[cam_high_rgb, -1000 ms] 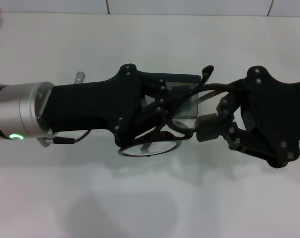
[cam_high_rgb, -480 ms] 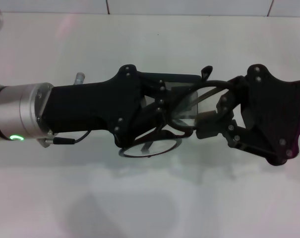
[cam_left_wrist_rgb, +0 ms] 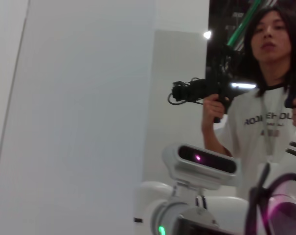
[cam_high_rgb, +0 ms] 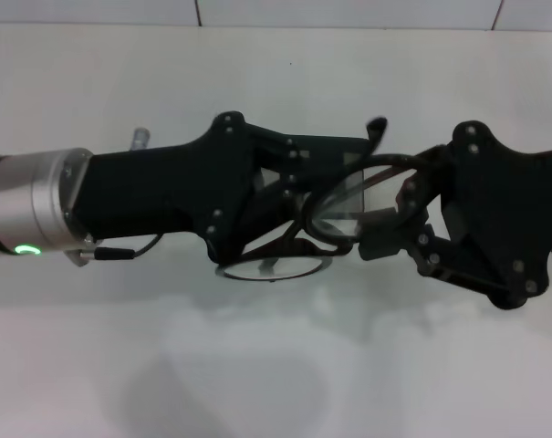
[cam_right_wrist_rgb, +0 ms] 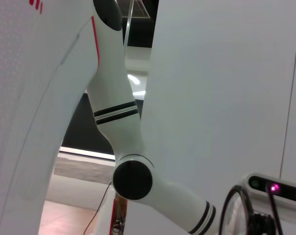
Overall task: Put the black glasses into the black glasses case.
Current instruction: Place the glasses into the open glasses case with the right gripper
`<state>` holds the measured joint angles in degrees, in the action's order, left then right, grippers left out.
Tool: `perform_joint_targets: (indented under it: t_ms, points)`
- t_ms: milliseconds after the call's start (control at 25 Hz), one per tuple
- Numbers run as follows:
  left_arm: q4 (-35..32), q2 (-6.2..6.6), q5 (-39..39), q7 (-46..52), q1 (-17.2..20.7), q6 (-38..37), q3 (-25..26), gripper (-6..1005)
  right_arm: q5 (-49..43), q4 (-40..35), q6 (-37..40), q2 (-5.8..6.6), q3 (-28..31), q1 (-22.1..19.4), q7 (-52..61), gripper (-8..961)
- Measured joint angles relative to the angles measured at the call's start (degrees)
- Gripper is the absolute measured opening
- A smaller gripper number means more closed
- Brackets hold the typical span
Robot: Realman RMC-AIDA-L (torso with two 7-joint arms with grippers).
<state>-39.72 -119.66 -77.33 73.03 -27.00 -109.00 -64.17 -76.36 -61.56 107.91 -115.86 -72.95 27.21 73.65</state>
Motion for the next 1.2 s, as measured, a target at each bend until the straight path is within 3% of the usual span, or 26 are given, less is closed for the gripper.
perform_joint_targets:
  t_ms: [600, 760, 800, 840, 1000, 1080, 1200]
  points:
    - [0.5, 0.33, -0.4, -1.2, 1.2, 0.2, 6.0, 50, -0.6, -0.3, -0.4, -0.02, -1.9, -0.3, 1.7, 51]
    - [0.4, 1.16, -2.0, -1.6, 1.8, 0.3, 10.6, 50, -5.7, -7.0, -2.7, 0.1, -3.2, 0.5, 9.9, 52]
    - [0.3, 2.27, -3.2, -1.7, 2.3, 0.3, 15.0, 50, -7.6, -9.4, -3.6, 0.08, -3.7, 0.7, 12.6, 52]
    - [0.2, 2.68, -3.3, -1.7, 2.5, 0.3, 16.2, 50, -10.4, -12.8, -4.8, 0.09, -4.7, 1.5, 16.3, 52]
    - [0.1, 5.08, -3.8, -1.4, 4.6, 0.3, 22.2, 50, -21.1, -18.9, -6.6, 0.29, -6.1, 8.6, 32.5, 52]
    - [0.2, 5.57, -3.8, -1.4, 5.9, 0.3, 23.2, 50, -28.6, -18.9, -6.2, 0.44, -6.1, 15.5, 42.9, 52]
    - [0.3, 5.33, -3.9, -2.0, 7.1, 0.2, 23.4, 50, -37.6, -16.1, -3.2, 0.38, -6.1, 24.1, 53.4, 53]
